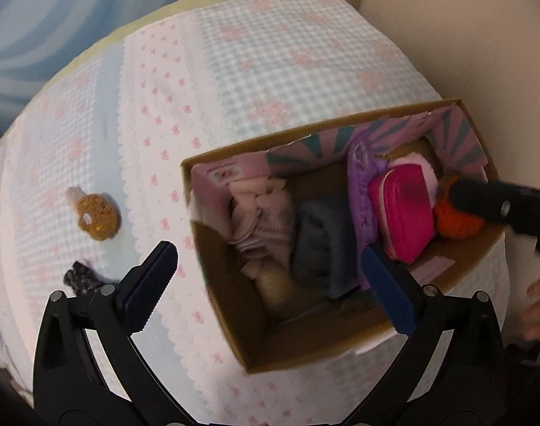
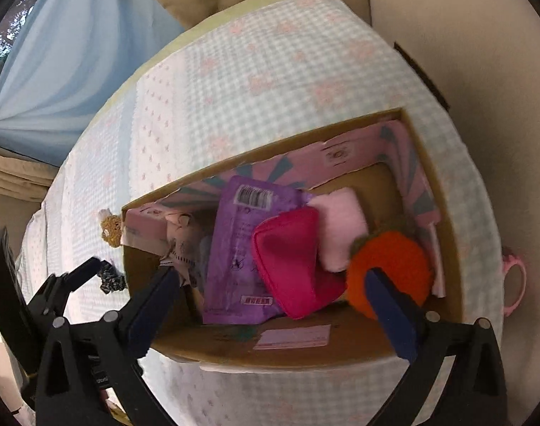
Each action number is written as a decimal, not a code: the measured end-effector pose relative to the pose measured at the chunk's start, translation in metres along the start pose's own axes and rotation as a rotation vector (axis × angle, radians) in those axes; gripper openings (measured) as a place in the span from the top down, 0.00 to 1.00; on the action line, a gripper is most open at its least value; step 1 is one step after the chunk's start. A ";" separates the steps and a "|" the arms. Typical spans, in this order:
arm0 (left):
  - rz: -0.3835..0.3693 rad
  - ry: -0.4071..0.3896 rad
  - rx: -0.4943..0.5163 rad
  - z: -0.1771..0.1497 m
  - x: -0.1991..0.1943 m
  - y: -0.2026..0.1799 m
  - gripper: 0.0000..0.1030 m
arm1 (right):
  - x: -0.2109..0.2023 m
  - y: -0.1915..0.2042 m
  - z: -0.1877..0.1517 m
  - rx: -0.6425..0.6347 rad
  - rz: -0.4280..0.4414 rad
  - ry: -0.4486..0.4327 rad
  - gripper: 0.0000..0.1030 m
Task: Organize soft objects
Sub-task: 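Open both tools to drop pouch and bag into the box, then move both tools back toward the brown toy and black cloth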
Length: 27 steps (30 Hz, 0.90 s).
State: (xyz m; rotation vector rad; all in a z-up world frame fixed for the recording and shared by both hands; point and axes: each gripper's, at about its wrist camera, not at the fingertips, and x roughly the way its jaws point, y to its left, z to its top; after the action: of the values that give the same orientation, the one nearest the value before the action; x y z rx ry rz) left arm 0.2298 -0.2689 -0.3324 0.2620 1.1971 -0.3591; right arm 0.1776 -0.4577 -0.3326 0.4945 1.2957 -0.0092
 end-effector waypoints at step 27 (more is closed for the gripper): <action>-0.001 -0.167 -0.130 -0.047 -0.143 0.034 0.00 | -0.134 0.080 -0.056 -0.156 -0.113 -0.209 0.00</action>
State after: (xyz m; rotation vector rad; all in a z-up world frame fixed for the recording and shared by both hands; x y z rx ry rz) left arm 0.1578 -0.2004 -0.2141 0.1167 1.0516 -0.2969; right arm 0.1100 -0.4010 -0.1922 0.2786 1.1075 -0.0520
